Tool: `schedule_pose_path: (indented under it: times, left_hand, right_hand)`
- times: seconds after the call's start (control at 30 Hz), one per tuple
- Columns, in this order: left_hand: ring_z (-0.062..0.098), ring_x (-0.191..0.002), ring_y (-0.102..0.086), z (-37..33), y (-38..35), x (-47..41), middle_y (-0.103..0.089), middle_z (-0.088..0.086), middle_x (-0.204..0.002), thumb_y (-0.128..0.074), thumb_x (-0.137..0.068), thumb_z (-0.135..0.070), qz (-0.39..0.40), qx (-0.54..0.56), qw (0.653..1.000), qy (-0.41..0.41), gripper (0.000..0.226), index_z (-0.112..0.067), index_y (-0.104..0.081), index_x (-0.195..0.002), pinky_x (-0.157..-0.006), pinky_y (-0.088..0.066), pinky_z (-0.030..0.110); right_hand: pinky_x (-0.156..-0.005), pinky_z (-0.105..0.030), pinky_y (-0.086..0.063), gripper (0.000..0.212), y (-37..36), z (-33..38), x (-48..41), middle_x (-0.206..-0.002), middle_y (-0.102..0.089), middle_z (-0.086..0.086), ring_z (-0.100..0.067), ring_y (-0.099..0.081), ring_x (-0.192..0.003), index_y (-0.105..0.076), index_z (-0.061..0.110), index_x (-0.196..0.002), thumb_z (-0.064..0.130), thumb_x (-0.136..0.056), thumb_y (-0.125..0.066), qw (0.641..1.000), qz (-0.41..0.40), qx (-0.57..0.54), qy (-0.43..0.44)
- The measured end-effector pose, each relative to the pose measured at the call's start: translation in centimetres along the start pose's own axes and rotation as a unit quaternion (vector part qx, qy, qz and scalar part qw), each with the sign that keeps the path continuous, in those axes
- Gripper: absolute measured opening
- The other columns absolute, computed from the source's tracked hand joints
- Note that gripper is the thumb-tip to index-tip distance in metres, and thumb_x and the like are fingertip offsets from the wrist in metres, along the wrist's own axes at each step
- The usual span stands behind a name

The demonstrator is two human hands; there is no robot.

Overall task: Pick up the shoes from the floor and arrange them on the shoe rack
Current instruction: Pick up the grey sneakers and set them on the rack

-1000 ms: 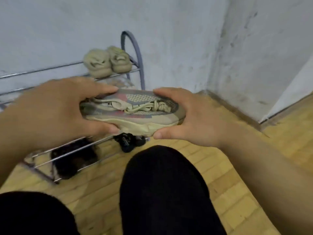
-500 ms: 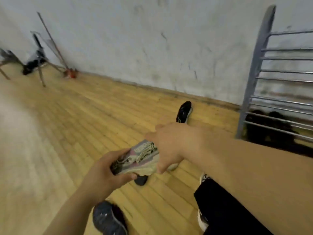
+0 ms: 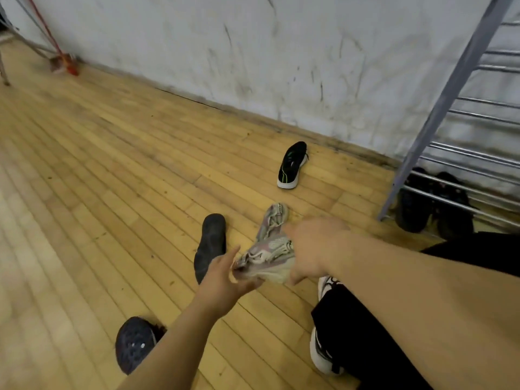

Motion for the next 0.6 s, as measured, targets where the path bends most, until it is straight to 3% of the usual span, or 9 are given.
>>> schedule_pose_path:
  times: [0.1,0.2,0.3,0.37,0.43,0.47,0.53,0.6]
  left_hand:
    - [0.023,-0.144,-0.039,0.5,-1.7,-4.2,-0.027,0.001,-0.164,-0.079,-0.074,-0.067,0.005,-0.026,0.997,0.069,0.11,-0.038,-0.019,-0.161,-0.108,-0.04,0.035]
    - [0.03,-0.144,-0.039,2.6,-3.8,-7.6,-0.024,0.01,-0.164,-0.079,-0.077,-0.062,0.027,-0.018,0.99,0.137,0.108,-0.038,-0.018,-0.162,-0.097,-0.043,0.033]
    - [0.035,-0.143,-0.04,4.4,-5.9,-9.9,-0.027,0.014,-0.163,-0.08,-0.076,-0.062,0.029,0.02,0.982,0.185,0.109,-0.038,-0.018,-0.162,-0.101,-0.045,0.038]
    - [0.032,-0.132,-0.05,5.1,-7.1,-11.4,-0.031,0.013,-0.163,-0.081,-0.079,-0.057,0.025,0.058,0.976,0.209,0.107,-0.035,-0.018,-0.163,-0.094,-0.048,0.035]
    - [0.022,-0.1,-0.061,5.3,-8.2,-12.9,-0.039,0.012,-0.16,-0.079,-0.084,-0.05,0.007,0.093,0.97,0.226,0.102,-0.031,-0.018,-0.163,-0.077,-0.05,0.027]
    - [0.022,-0.098,-0.061,5.4,-8.8,-13.8,-0.041,0.012,-0.159,-0.078,-0.086,-0.049,-0.004,0.108,0.966,0.236,0.1,-0.031,-0.018,-0.164,-0.075,-0.05,0.027]
    - [0.034,-0.123,-0.056,5.4,-10.1,-15.5,-0.043,0.013,-0.158,-0.075,-0.088,-0.05,-0.026,0.123,0.958,0.258,0.096,-0.031,-0.018,-0.163,-0.091,-0.051,0.037]
    - [0.037,-0.128,-0.053,5.2,-11.4,-17.0,-0.044,0.013,-0.156,-0.072,-0.093,-0.042,-0.044,0.131,0.952,0.273,0.088,-0.029,-0.022,-0.163,-0.093,-0.051,0.039]
  right_hand:
    - [-0.086,-0.042,-0.058,0.1,3.1,-4.6,-0.9,-0.127,-0.061,-0.001,-0.027,-0.061,-0.107,-0.042,0.025,-0.146,0.073,-0.066,-0.078,0.998,-0.008,0.012,-0.053]
    - [-0.089,-0.043,-0.056,0.112,5.0,-9.4,-1.4,-0.135,-0.06,-0.002,-0.03,-0.061,-0.111,-0.035,0.026,-0.153,0.079,-0.064,-0.076,0.994,-0.012,0.037,-0.103]
    - [-0.091,-0.043,-0.056,0.116,4.3,-11.6,-3.0,-0.133,-0.06,0.0,-0.029,-0.06,-0.109,-0.038,0.028,-0.151,0.081,-0.056,-0.077,0.993,0.009,-0.009,-0.12]
    - [-0.09,-0.043,-0.056,0.112,3.5,-11.5,-4.3,-0.131,-0.06,0.0,-0.027,-0.06,-0.109,-0.039,0.027,-0.149,0.077,-0.058,-0.079,0.993,0.023,-0.047,-0.106]
    - [-0.087,-0.041,-0.056,0.108,2.5,-10.8,-5.5,-0.133,-0.06,-0.001,-0.028,-0.059,-0.113,-0.037,0.026,-0.151,0.073,-0.064,-0.079,0.994,0.037,-0.056,-0.084]
    - [-0.083,-0.04,-0.056,0.106,2.2,-10.6,-5.9,-0.134,-0.06,-0.001,-0.028,-0.059,-0.113,-0.036,0.026,-0.152,0.072,-0.067,-0.078,0.995,0.041,-0.056,-0.077]
    - [-0.08,-0.041,-0.056,0.107,1.8,-11.0,-6.6,-0.135,-0.058,-0.001,-0.028,-0.058,-0.114,-0.033,0.026,-0.153,0.071,-0.067,-0.079,0.995,0.046,-0.057,-0.069]
    - [-0.087,-0.044,-0.057,0.109,1.8,-12.0,-7.1,-0.138,-0.057,-0.001,-0.028,-0.057,-0.117,-0.033,0.028,-0.154,0.072,-0.065,-0.08,0.995,0.039,-0.058,-0.074]
Point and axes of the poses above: each hand's wrist, its own x-axis away from the middle knuckle, its own y-axis out of the back of the hand, z = x × y, the point moved 1 cm from there along -x, towards the middle knuckle
